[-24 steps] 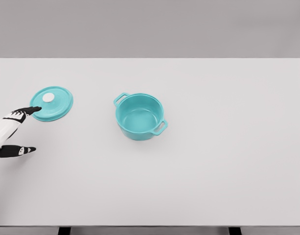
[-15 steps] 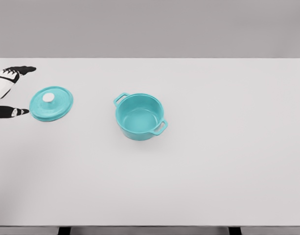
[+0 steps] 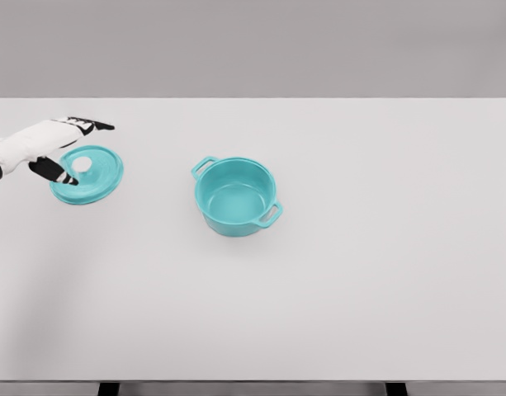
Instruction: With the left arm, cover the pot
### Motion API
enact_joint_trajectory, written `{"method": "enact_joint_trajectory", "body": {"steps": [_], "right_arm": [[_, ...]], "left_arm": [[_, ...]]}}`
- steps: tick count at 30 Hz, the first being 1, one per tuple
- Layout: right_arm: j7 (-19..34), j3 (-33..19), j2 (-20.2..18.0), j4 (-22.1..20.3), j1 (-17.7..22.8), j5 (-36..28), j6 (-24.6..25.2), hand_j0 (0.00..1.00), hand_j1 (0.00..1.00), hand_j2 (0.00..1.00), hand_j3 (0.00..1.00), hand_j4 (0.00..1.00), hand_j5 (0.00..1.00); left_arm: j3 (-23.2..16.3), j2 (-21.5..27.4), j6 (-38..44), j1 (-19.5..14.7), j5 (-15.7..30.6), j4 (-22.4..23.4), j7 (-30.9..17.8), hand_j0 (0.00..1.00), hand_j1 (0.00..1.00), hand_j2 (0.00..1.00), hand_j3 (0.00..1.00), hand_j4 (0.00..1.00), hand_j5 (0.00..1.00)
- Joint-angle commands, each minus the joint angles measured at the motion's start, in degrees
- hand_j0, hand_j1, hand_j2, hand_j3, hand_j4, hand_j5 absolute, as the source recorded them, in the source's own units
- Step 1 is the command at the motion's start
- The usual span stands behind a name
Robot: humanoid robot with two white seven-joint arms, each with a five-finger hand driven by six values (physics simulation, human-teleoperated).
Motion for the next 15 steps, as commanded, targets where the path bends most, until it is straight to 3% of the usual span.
{"method": "enact_joint_trajectory", "body": {"steps": [1,8,11,13,15], "right_arm": [[0.0,0.0,0.0,0.0,0.0,0.0,0.0,1.0,1.0,1.0,1.0,1.0,1.0],[0.0,0.0,0.0,0.1,0.0,0.0,0.0,1.0,1.0,1.0,1.0,1.0,1.0],[0.0,0.0,0.0,0.0,0.0,0.0,0.0,1.0,1.0,1.0,1.0,1.0,1.0],[0.0,0.0,0.0,0.0,0.0,0.0,0.0,1.0,1.0,1.0,1.0,1.0,1.0],[0.0,0.0,0.0,0.1,0.0,0.0,0.0,1.0,1.0,1.0,1.0,1.0,1.0]], "left_arm": [[-2.0,0.2,0.2,0.0,0.0,2.2,0.0,1.0,1.0,1.0,1.0,1.0,1.0],[-2.0,1.0,0.2,-0.1,0.2,2.6,0.0,0.97,0.97,0.97,0.97,0.97,0.97],[-1.9,1.0,0.2,-0.1,0.4,2.4,0.0,0.91,0.91,0.91,0.91,0.91,0.91],[-1.9,1.0,0.2,-0.1,0.5,2.3,0.0,0.78,0.78,0.78,0.78,0.78,0.78],[-2.0,1.0,0.2,-0.1,0.5,2.2,0.0,0.73,0.73,0.73,0.73,0.73,0.73]]}}
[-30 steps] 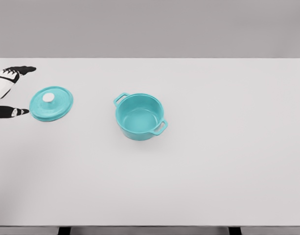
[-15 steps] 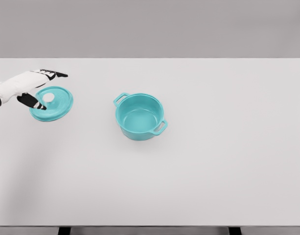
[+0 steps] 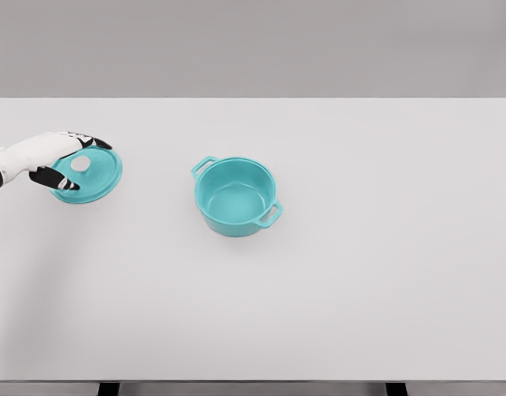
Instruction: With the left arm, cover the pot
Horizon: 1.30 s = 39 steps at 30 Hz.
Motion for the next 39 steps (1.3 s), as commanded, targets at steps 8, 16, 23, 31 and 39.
{"method": "enact_joint_trajectory", "body": {"steps": [8,16,23,31,39], "right_arm": [[0.0,0.0,0.0,0.0,0.0,0.0,0.0,1.0,1.0,1.0,1.0,1.0,1.0],[0.0,0.0,0.0,0.0,0.0,0.0,0.0,1.0,1.0,1.0,1.0,1.0,1.0],[0.0,0.0,0.0,0.0,0.0,0.0,0.0,1.0,1.0,1.0,1.0,1.0,1.0],[0.0,0.0,0.0,0.0,0.0,0.0,0.0,1.0,1.0,1.0,1.0,1.0,1.0],[0.0,0.0,0.0,0.0,-0.1,0.0,0.0,1.0,1.0,1.0,1.0,1.0,1.0]], "left_arm": [[0.1,1.4,0.1,-0.1,0.1,0.7,0.0,0.7,0.7,0.7,0.7,0.7,0.7],[0.0,1.3,0.1,-1.3,-0.1,3.2,0.0,0.7,0.7,0.7,0.7,0.7,0.7],[-0.5,1.2,0.1,-1.8,-0.2,3.3,0.0,0.7,0.7,0.7,0.7,0.7,0.7],[-0.7,0.7,0.1,-3.1,-1.3,4.6,0.0,0.7,0.7,0.7,0.7,0.7,0.7],[-1.4,0.1,0.1,-3.2,-1.4,4.6,0.0,0.7,0.7,0.7,0.7,0.7,0.7]]}}
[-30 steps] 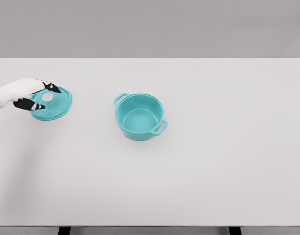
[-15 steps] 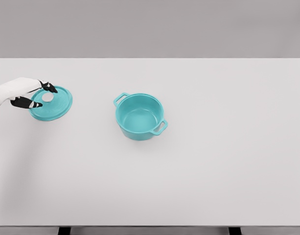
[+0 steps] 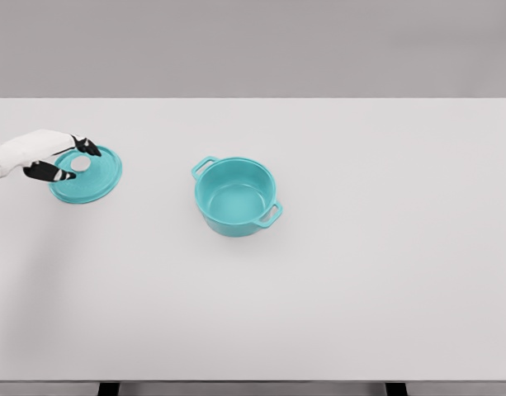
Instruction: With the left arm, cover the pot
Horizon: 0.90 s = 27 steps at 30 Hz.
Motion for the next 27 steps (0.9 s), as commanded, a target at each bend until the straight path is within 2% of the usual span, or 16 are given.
{"method": "enact_joint_trajectory", "body": {"steps": [1,4,10,16,27], "right_arm": [[0.0,0.0,0.0,0.0,0.0,0.0,0.0,1.0,1.0,1.0,1.0,1.0,1.0],[0.0,0.0,0.0,0.0,0.0,0.0,0.0,1.0,1.0,1.0,1.0,1.0,1.0],[0.0,0.0,0.0,0.0,0.0,0.0,0.0,1.0,1.0,1.0,1.0,1.0,1.0],[0.0,0.0,0.0,0.0,0.0,0.0,0.0,1.0,1.0,1.0,1.0,1.0,1.0],[0.0,0.0,0.0,0.1,0.0,0.0,0.0,1.0,1.0,1.0,1.0,1.0,1.0]], "left_arm": [[-0.2,-0.1,0.2,-0.1,0.3,0.0,0.0,0.7,0.7,0.7,0.7,0.7,0.7],[-0.9,-0.6,0.2,-1.2,0.3,2.2,0.0,0.7,0.7,0.7,0.7,0.7,0.7],[-0.9,-0.6,0.2,-1.2,0.3,2.8,0.0,0.7,0.7,0.7,0.7,0.7,0.7],[-0.9,-0.6,0.2,-1.2,0.3,2.9,0.0,0.6,0.6,0.6,0.6,0.6,0.6],[-1.1,-0.6,0.2,-1.2,0.3,3.0,0.0,0.56,0.56,0.56,0.56,0.56,0.56]]}}
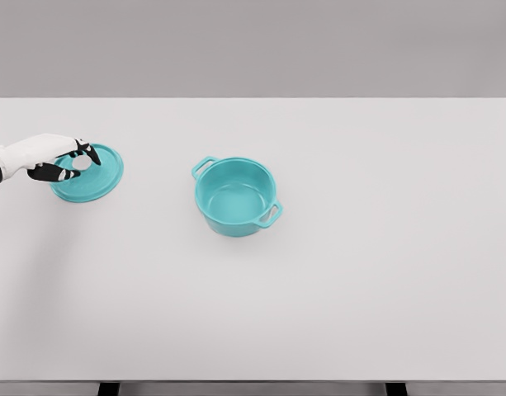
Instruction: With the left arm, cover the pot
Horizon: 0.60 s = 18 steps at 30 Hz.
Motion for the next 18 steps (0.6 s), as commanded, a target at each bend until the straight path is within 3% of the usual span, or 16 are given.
{"method": "enact_joint_trajectory", "body": {"steps": [1,4,13,18], "right_arm": [[0.0,0.0,0.0,0.0,0.0,0.0,0.0,1.0,1.0,1.0,1.0,1.0,1.0],[0.0,0.0,0.0,0.0,0.1,0.0,0.0,1.0,1.0,1.0,1.0,1.0,1.0],[0.0,0.0,0.0,0.0,0.1,0.0,0.0,1.0,1.0,1.0,1.0,1.0,1.0],[0.0,0.0,0.0,0.0,0.1,0.0,0.0,1.0,1.0,1.0,1.0,1.0,1.0]], "left_arm": [[0.0,0.0,0.1,0.0,0.2,0.0,0.0,0.56,0.56,0.56,0.56,0.56,0.56],[0.0,0.0,0.1,0.0,0.2,0.0,0.0,0.55,0.55,0.55,0.55,0.55,0.55],[0.4,0.4,0.1,-0.1,0.8,-0.9,0.0,0.4,0.4,0.4,0.4,0.4,0.4],[0.5,0.5,0.1,-0.2,1.3,-1.2,0.0,0.39,0.39,0.39,0.39,0.39,0.39]]}}
